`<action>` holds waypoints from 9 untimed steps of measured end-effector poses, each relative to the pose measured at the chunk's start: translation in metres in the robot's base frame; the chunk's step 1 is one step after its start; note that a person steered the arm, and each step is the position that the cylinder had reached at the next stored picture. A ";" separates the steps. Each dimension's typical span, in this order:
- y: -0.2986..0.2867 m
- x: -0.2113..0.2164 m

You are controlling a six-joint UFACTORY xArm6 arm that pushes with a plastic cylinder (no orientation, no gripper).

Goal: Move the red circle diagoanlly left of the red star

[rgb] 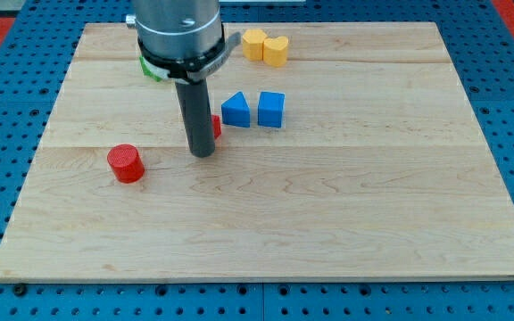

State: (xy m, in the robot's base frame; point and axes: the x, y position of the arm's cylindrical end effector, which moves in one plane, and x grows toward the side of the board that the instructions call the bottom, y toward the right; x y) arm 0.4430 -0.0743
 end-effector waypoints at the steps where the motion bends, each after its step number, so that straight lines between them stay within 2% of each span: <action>1: -0.002 -0.012; 3: -0.011 -0.005; 4: -0.011 0.060; 5: -0.064 0.074; 6: -0.118 0.072; 8: -0.093 0.026; 9: -0.069 0.048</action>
State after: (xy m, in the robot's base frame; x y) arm 0.4915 -0.1436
